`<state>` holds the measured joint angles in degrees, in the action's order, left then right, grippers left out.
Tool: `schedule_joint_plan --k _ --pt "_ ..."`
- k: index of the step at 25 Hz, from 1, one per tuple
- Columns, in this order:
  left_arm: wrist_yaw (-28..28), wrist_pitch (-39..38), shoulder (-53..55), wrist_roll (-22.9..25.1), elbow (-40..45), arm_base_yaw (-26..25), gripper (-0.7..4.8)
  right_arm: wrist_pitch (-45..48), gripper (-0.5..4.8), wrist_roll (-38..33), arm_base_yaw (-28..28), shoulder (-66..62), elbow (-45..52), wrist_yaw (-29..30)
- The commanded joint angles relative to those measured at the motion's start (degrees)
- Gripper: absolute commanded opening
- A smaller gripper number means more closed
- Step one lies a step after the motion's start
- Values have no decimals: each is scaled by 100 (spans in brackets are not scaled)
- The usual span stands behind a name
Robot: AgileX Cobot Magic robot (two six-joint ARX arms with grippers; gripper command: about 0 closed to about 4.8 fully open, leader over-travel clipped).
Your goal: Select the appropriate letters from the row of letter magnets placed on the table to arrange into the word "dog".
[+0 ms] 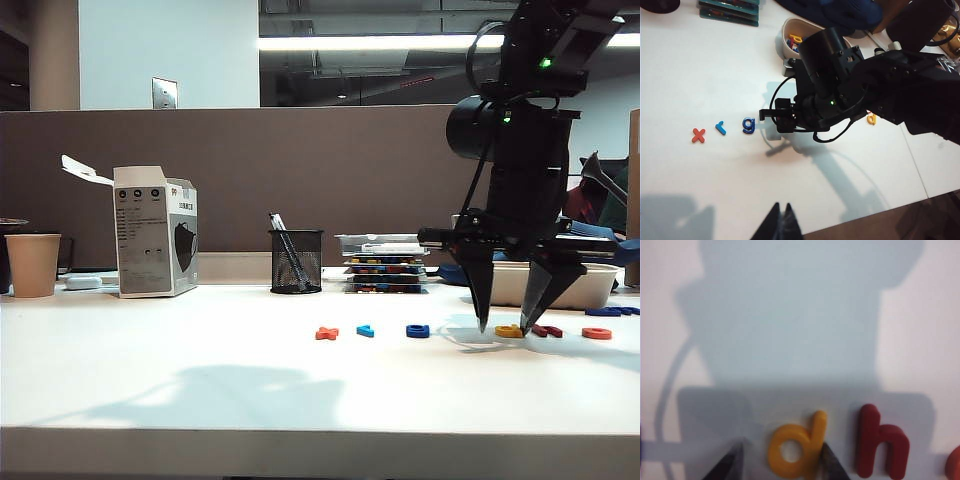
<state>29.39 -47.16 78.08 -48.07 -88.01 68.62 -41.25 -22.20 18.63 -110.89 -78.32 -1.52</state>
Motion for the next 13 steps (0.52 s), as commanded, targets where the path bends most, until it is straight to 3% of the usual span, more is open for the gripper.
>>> schedule_joint_plan --k 1,7,10,13 --pt "37 52 -15 24 -31 -2 -2 -153 198 -28 2 -181 28 35" --pt "37 55 -15 24 -31 -2 -2 -269 194 -28 2 -243 31 35" --pt "35 52 -15 24 -31 -2 -2 -264 114 -28 2 -243 31 37" --pt "37 52 -15 24 -31 -2 -2 -260 105 -28 2 -243 31 35"
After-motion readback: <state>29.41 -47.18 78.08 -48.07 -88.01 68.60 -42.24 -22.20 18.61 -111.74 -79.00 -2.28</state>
